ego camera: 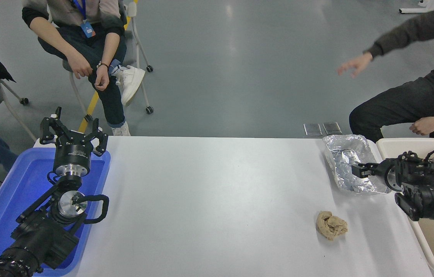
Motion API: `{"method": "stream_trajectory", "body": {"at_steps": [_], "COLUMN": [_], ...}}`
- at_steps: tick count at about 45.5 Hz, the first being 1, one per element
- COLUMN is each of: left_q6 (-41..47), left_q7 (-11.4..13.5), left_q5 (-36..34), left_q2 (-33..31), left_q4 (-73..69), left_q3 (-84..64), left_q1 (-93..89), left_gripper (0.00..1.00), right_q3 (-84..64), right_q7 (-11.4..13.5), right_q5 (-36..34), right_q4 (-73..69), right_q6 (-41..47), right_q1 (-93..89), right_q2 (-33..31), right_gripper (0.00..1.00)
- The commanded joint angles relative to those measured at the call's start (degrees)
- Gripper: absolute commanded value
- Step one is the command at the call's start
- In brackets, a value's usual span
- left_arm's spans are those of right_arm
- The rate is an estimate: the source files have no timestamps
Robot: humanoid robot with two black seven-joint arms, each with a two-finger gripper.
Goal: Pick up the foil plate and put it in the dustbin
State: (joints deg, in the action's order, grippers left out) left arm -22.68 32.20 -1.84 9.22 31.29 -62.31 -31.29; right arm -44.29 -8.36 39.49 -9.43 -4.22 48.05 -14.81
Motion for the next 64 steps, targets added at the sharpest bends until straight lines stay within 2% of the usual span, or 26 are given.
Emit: {"method": "stream_trajectory", "body": {"at_steps": [1, 5, 13, 19, 29, 33, 39, 45, 58, 64], "left_q6": [0.00, 0.00, 0.00, 0.00, 0.00, 0.00, 0.00, 0.00, 0.00, 0.00], "left_q7": [-0.03, -0.03, -0.03, 0.06, 0.06, 0.06, 0.06, 0.06, 0.06, 0.06], "left_q5": [0.00, 0.00, 0.00, 0.00, 0.00, 0.00, 0.00, 0.00, 0.00, 0.00], "left_q2": [0.00, 0.00, 0.00, 0.00, 0.00, 0.00, 0.00, 0.00, 0.00, 0.00], "left_q4": [0.00, 0.00, 0.00, 0.00, 0.00, 0.00, 0.00, 0.00, 0.00, 0.00], "left_q3": [0.00, 0.00, 0.00, 0.00, 0.00, 0.00, -0.09, 0.00, 0.00, 0.00], "left_q1": [0.00, 0.00, 0.00, 0.00, 0.00, 0.00, 0.00, 0.00, 0.00, 0.00], "left_gripper": [0.99, 0.99, 0.99, 0.99, 0.99, 0.99, 0.99, 0.99, 0.99, 0.99], "right_q3": [1.75, 2.63, 2.80, 3.16, 3.60, 3.60, 3.68, 5.09, 5.62, 5.44], "right_q7": [1.51, 2.30, 3.09, 3.35, 3.35, 3.35, 3.35, 3.35, 2.56, 1.95], "right_q5": [-0.03, -0.03, -0.03, -0.03, -0.03, -0.03, -0.03, -0.03, -0.03, -0.03], "right_q4": [0.91, 0.73, 0.56, 0.47, 0.38, 0.21, 0.12, 0.12, -3.48, -6.73], "right_q6": [-0.26, 0.09, 0.35, 0.36, 0.44, 0.44, 0.53, 0.88, 2.02, 3.43], "right_q1": [-2.17, -2.52, -2.88, -3.14, -3.58, -3.67, -3.67, -3.49, -1.30, 2.12], "right_q2": [0.57, 0.49, 0.49, 0.49, 0.57, 0.57, 0.66, 0.66, 0.05, -2.32], "right_gripper": [0.78, 0.69, 0.60, 0.56, 0.55, 0.51, 0.31, 0.00, 0.00, 0.00]}}
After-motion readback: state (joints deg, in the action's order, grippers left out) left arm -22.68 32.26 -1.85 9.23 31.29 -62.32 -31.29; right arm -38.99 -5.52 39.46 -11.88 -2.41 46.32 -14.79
